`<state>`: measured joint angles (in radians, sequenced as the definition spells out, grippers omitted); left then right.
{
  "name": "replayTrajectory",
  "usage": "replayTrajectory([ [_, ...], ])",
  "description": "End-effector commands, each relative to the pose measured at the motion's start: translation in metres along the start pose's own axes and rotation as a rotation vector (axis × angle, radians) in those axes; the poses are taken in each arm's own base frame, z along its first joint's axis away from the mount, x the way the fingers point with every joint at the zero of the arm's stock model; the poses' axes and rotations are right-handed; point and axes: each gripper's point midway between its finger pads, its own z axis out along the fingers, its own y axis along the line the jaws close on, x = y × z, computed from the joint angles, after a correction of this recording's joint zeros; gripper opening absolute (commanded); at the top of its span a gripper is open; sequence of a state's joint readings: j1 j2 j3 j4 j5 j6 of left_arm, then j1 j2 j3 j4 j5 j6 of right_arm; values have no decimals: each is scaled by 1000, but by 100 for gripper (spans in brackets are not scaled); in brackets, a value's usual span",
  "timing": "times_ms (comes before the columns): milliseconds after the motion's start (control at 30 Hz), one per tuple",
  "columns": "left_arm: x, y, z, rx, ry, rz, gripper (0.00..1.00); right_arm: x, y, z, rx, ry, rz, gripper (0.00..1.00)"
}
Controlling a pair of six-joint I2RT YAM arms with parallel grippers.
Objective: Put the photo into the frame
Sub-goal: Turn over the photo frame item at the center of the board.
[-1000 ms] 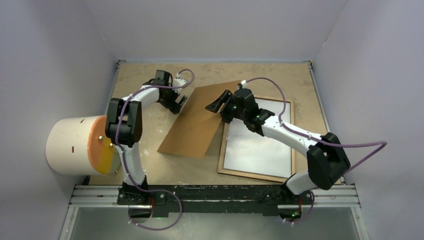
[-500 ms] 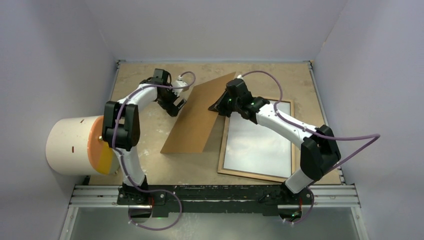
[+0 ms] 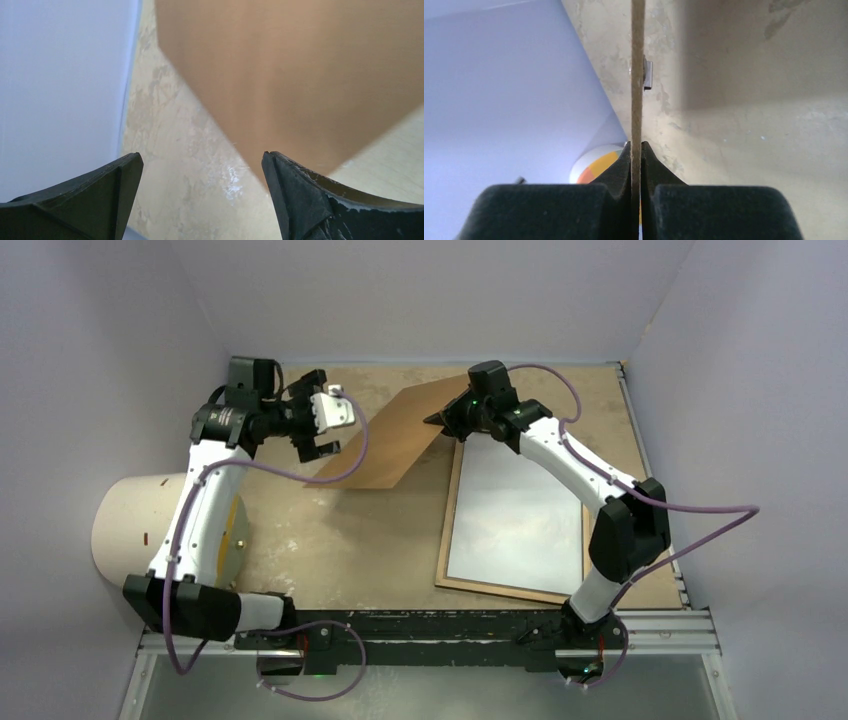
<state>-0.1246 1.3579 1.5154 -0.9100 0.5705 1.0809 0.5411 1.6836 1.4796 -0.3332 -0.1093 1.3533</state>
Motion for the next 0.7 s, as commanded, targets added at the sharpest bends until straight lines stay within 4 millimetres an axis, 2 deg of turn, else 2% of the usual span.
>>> replayTrajectory([
  [0, -20, -62, -19, 171, -128, 96, 98, 5, 54, -9, -177, 92, 118, 0],
  [100, -19, -82, -28, 203, -133, 148, 91, 7, 60, -9, -203, 114, 158, 0],
  [200, -17, -94, -34, 241, -124, 166, 89, 3, 65, -11, -222, 122, 206, 0],
  [400, -25, -103, -49, 229, -145, 265, 88, -3, 76, -20, -283, 108, 256, 0],
  [500, -24, -96, -48, 185, -139, 285, 86, 0, 77, -19, -300, 128, 263, 0],
  [600, -27, -67, -38, 32, -146, 241, 82, -2, 86, -23, -356, 129, 290, 0],
  [667, -28, -58, -36, -20, -155, 254, 80, -1, 88, -25, -366, 135, 303, 0],
])
